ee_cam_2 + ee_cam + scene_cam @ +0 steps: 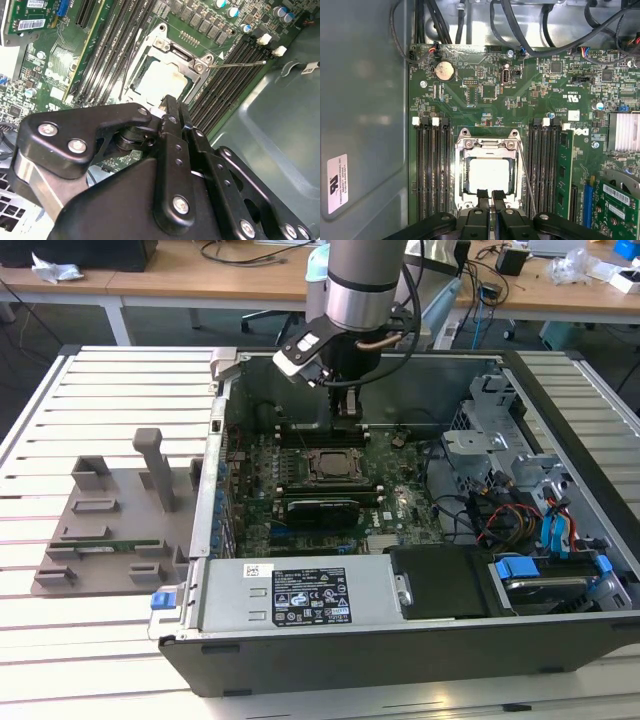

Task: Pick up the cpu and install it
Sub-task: 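Close the cpu cover, then install the first cpu locking lever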

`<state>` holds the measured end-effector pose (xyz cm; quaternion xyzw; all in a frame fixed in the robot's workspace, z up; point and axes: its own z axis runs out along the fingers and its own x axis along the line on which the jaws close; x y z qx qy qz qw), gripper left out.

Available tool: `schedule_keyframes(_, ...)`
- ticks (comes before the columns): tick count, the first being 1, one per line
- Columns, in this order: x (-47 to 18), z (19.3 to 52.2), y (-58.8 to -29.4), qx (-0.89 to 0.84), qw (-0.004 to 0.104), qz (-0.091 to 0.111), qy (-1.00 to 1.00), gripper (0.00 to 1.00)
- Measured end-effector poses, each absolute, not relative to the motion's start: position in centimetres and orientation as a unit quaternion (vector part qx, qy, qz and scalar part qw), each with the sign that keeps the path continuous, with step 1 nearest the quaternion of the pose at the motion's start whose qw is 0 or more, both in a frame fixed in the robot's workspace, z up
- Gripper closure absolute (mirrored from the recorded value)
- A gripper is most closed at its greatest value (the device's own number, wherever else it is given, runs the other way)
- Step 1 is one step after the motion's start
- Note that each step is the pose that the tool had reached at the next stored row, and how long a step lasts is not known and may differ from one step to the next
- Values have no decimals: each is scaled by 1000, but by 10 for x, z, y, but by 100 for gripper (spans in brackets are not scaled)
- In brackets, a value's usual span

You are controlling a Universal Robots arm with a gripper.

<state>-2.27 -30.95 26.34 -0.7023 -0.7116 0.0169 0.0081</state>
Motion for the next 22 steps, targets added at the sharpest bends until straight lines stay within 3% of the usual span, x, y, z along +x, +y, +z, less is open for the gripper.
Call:
schedule_keyframes(13,-23,264,-310,-702,8,17,-712,83)
schedule_keyframes(14,-23,264,-310,-702,8,17,-712,89)
schedule_keyframes(22,-23,264,-310,-702,8,17,-712,89)
